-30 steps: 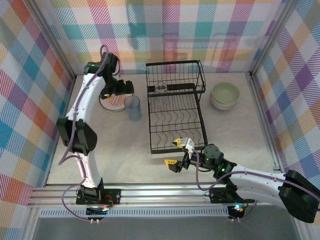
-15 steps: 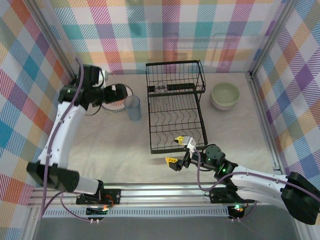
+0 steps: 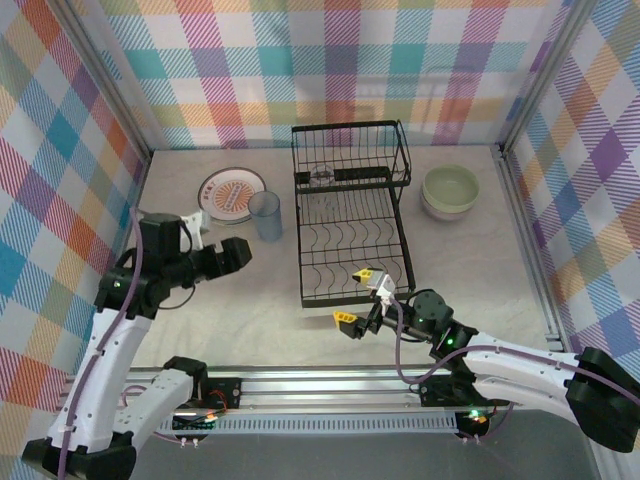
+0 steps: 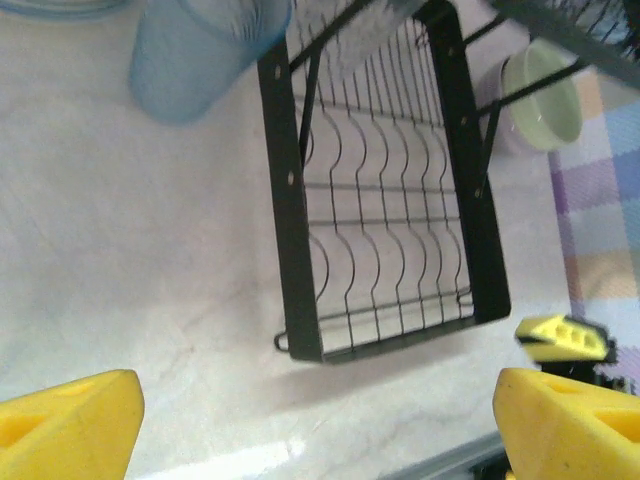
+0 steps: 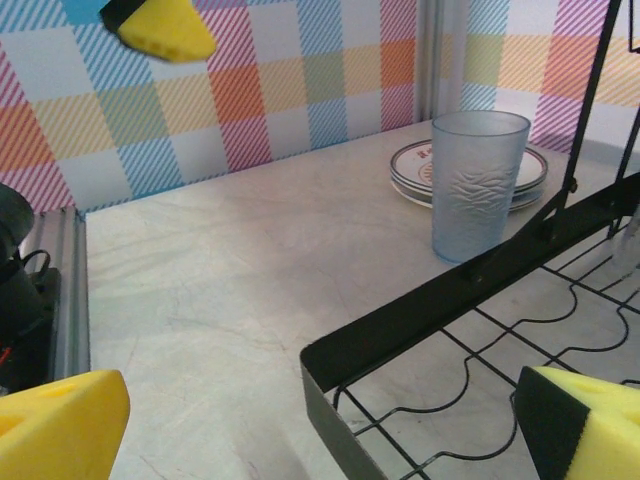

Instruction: Unload the mixed dishes from the dish rack

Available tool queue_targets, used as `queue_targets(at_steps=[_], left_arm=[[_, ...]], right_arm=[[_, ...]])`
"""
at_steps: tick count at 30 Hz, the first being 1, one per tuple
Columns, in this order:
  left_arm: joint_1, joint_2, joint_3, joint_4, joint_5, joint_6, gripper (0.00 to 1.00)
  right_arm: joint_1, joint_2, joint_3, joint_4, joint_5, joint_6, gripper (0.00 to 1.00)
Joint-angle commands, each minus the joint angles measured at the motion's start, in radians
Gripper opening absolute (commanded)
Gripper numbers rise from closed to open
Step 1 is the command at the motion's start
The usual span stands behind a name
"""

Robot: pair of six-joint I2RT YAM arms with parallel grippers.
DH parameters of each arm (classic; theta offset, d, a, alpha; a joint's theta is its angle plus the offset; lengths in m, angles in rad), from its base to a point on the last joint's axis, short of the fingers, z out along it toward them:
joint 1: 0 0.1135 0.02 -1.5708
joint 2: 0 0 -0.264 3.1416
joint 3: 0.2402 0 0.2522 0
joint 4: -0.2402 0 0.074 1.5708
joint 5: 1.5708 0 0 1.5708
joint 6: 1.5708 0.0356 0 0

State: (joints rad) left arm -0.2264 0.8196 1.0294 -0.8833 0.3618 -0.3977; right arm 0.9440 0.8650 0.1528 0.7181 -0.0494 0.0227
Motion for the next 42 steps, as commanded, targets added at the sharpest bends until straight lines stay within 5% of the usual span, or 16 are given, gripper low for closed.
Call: queue_targets(at_steps=[1, 13, 21, 34, 42], left_arm=[[-0.062, -0.049, -0.069, 0.042, 0.025, -0.059, 0.88], [-0.386, -0.055, -0.256, 0.222, -0.19, -0.215, 0.85], [-0.6, 0.134, -0.206, 0.254, -0.398, -0.234, 0.76], [-0.712, 0.435, -0.108, 0.317, -0.562, -0.272, 0.63], [-0.709, 0.55, -0.08, 0.315, -0.602, -0.283, 0.54]], right_arm=[[0.007, 0.007, -0.021, 0.045, 0.054, -0.04, 0.99], [0.007, 0.021, -0.044, 0.069, 0.155, -0.054, 0.99], [0.004, 0.023, -0.057, 0.078, 0.226, -0.03, 0.99], [-0.097, 0.009, -0.036, 0.067, 0.279, 0.026, 0.99], [-0.131, 0.247, 0.039, 0.233, 0.263, 0.01, 0.99]])
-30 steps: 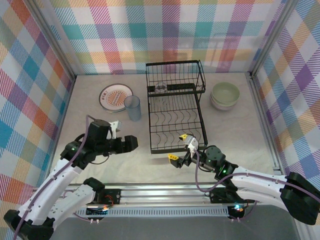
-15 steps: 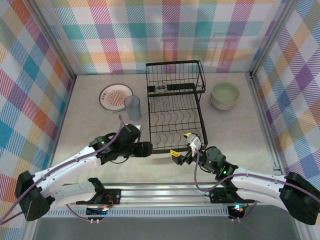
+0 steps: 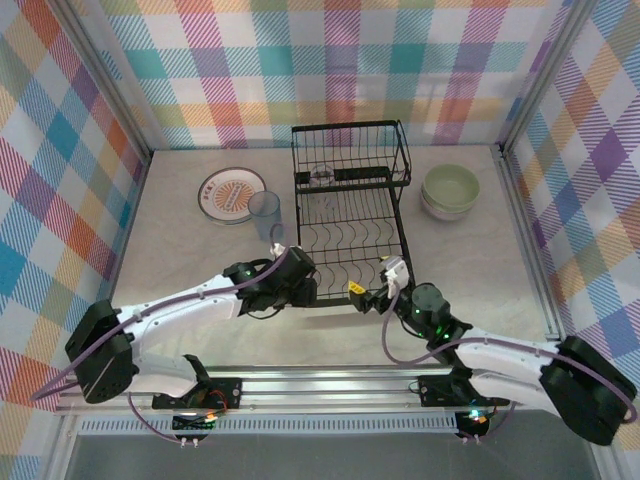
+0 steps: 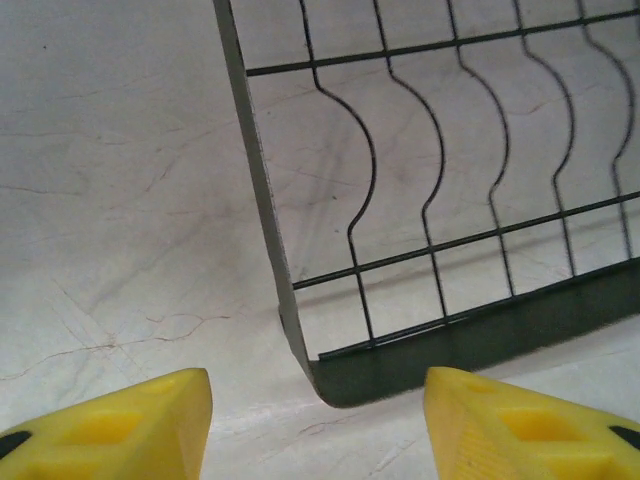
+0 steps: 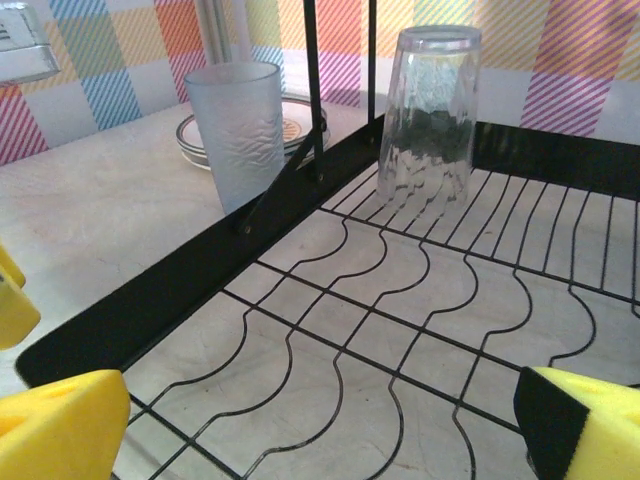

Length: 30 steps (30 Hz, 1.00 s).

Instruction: Unload the mixed dishes from the dish rack

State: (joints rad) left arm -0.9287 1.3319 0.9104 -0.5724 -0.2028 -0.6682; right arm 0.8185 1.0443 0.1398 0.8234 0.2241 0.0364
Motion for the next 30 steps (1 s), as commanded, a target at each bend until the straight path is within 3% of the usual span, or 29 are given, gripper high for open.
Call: queue_targets(at_steps=[1, 11, 14, 20, 30], left_arm=[[-0.005, 0.058, 0.044, 0.003, -0.035, -0.021, 0.52], [0.025, 0.133, 0.027, 0.039, 0.0, -0.045, 0.16], [0.037, 0.128, 0.007, 0.059, 0.024, -0.043, 0.09], [0.046, 0.141, -0.004, 0.072, 0.057, -0.018, 0.0], [0.048, 0.135, -0.026, 0.086, 0.123, -0.001, 0.0]], right_arm=[[-0.005, 0.121, 0.064, 0.176, -0.014, -0.008, 0.99], [-0.068, 0.546, 0.22, 0.517, -0.069, 0.0, 0.99], [-0.092, 0.619, 0.258, 0.582, -0.08, 0.014, 0.99], [-0.109, 0.699, 0.351, 0.569, -0.112, 0.013, 0.99], [-0.164, 0.838, 0.519, 0.552, -0.102, 0.036, 0.99]])
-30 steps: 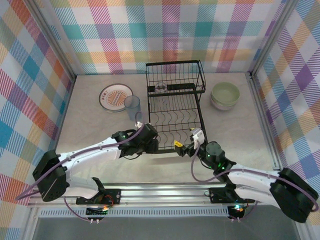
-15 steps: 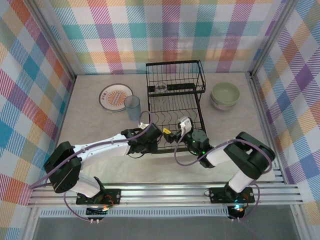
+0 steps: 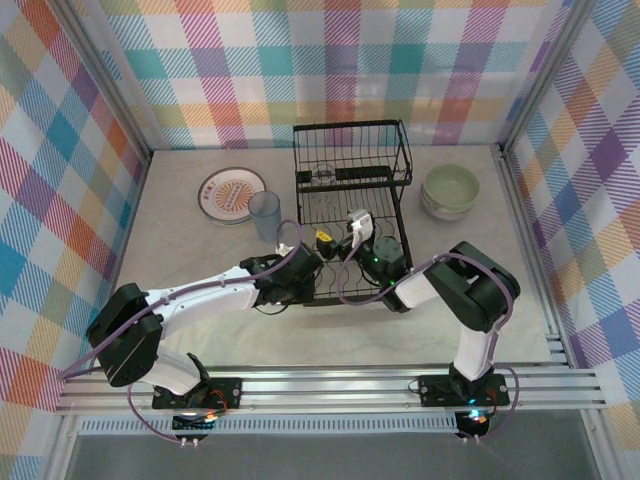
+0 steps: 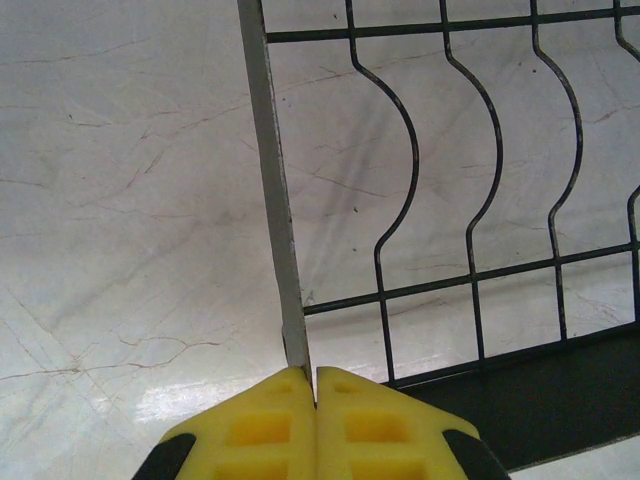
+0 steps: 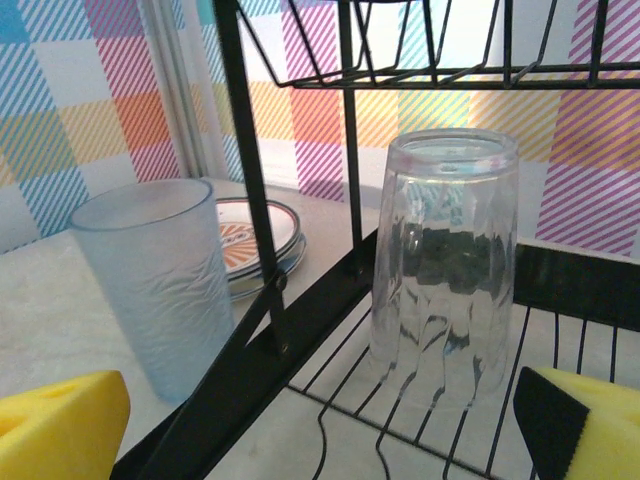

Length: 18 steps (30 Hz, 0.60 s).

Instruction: Unload the mixed dishes from the dish rack

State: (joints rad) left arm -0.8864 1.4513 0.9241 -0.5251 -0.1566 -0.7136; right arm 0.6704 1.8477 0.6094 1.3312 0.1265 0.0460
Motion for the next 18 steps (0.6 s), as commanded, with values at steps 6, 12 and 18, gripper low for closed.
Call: queue_targets(at_steps=[6, 12, 18], left_arm=[[0.006, -0.013, -0.054, 0.022, 0.082, 0.05, 0.0], [0.004, -0.039, -0.057, 0.006, 0.1, 0.056, 0.0], [-0.004, -0.057, -0.058, -0.01, 0.109, 0.059, 0.0]], right_arm=[[-0.047, 0.135, 0.14, 0.071, 0.026, 0.089, 0.99], [-0.053, 0.212, 0.221, 0.076, 0.033, 0.102, 0.99], [-0.066, 0.234, 0.273, 0.028, 0.009, 0.095, 0.99]])
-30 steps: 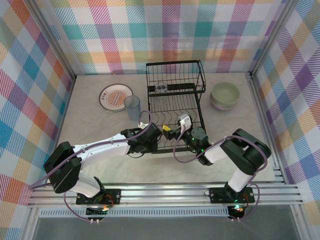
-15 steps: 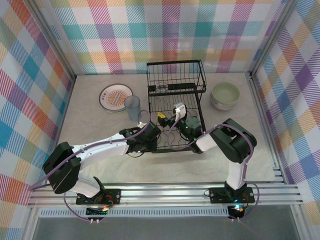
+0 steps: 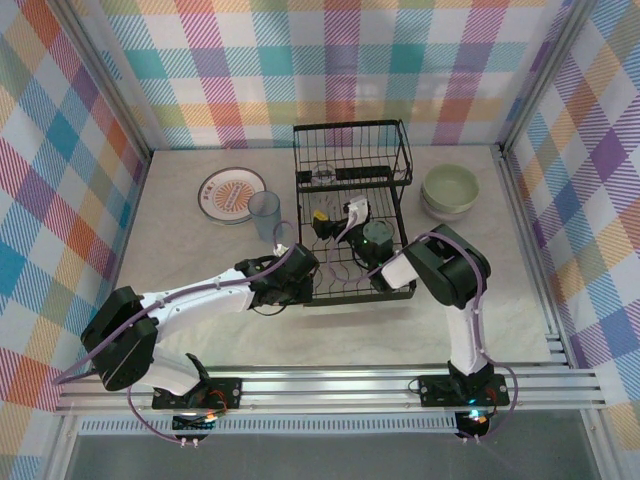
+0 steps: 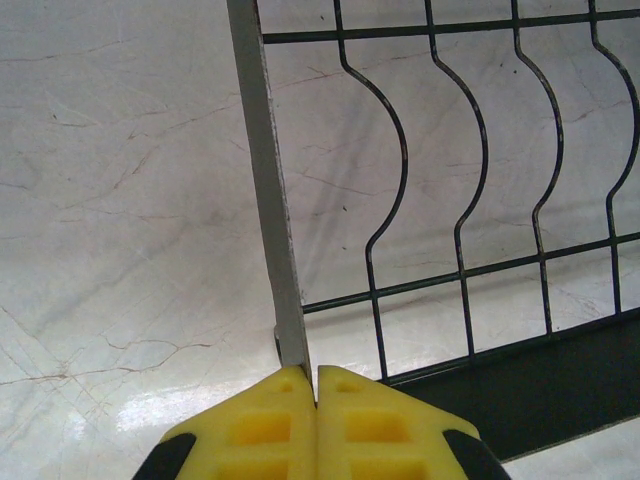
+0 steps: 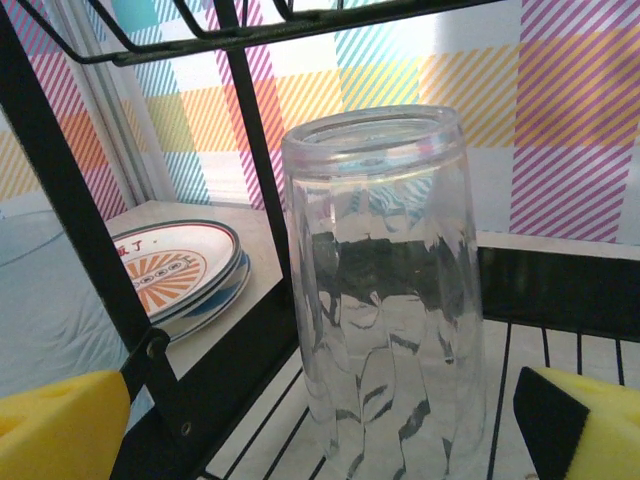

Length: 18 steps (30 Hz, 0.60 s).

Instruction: Unload the mixed dishes from the dish rack

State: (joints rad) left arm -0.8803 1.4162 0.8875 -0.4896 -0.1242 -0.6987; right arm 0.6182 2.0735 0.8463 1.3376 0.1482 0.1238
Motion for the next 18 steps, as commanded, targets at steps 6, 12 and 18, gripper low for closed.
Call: queue_targets(at_steps=[6, 12, 18], left_arm=[[-0.026, -0.035, -0.006, -0.066, 0.087, 0.044, 0.0], [-0.055, -0.04, 0.008, -0.082, 0.093, 0.038, 0.0], [-0.073, -0.042, 0.021, -0.096, 0.094, 0.03, 0.0]], right_arm=[[-0.027, 0.04, 0.074, 0.036, -0.016, -0.014, 0.99], [-0.027, 0.065, 0.111, 0.037, -0.059, -0.065, 0.99], [-0.028, 0.093, 0.142, 0.034, -0.138, -0.158, 0.99]])
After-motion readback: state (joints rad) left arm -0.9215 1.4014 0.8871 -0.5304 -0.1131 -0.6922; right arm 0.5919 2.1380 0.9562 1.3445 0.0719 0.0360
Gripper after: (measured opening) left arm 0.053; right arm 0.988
